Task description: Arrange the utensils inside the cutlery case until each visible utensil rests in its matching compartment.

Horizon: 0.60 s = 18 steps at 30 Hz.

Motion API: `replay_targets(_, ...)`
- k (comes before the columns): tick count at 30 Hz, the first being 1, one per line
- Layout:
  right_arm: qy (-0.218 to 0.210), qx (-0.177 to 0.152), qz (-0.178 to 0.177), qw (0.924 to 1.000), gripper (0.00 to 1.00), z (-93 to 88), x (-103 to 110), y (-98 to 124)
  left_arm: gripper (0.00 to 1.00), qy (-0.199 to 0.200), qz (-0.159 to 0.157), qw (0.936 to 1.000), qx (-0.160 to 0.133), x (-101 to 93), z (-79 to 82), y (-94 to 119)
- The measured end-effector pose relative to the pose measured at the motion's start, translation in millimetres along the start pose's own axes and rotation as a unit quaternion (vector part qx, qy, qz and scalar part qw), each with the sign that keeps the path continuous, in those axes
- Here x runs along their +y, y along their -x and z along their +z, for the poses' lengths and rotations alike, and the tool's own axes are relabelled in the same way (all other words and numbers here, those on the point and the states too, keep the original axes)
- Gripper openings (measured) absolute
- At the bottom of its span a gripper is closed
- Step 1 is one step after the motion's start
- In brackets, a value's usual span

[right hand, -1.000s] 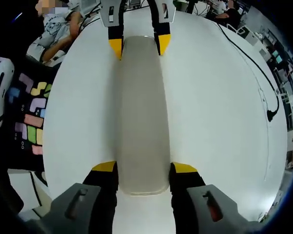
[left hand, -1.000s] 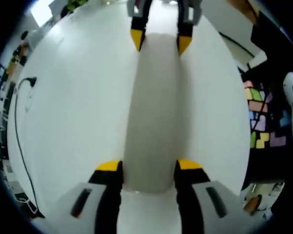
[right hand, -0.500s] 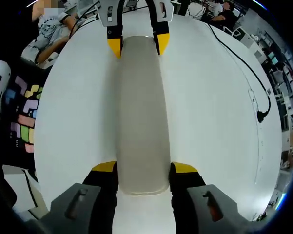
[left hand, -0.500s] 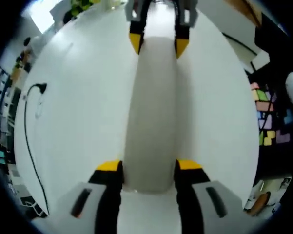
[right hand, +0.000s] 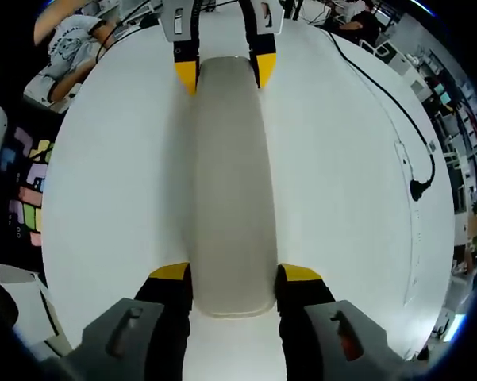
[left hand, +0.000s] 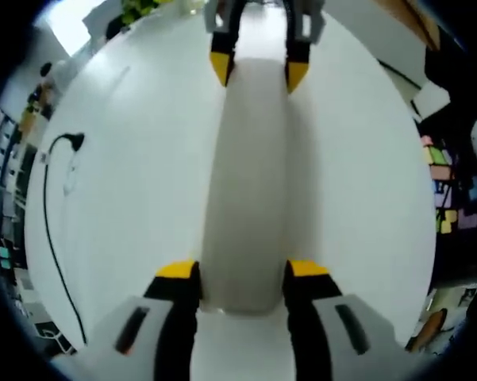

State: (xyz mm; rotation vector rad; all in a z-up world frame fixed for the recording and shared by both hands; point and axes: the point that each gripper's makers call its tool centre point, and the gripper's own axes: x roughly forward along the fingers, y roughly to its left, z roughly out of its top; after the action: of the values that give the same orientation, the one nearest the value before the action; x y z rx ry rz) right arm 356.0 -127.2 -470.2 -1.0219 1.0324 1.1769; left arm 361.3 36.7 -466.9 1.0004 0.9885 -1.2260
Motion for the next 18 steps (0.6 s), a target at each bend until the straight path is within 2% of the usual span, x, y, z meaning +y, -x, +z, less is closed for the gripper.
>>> replay_targets(9,0.001,0.010,0.007,0.9999,0.43,-2.2,-1.5,-2.0,0.45,0.000,-0.001,1.0000,-0.001,2.6,0.2,-3.6)
replay_targets(18,-0.008,0.017,0.022,0.9996,0.44,-2.7,-2.1,-3.0,0.45,0.011,-0.016,0.9998,0.005,2.7,-0.3,-4.5)
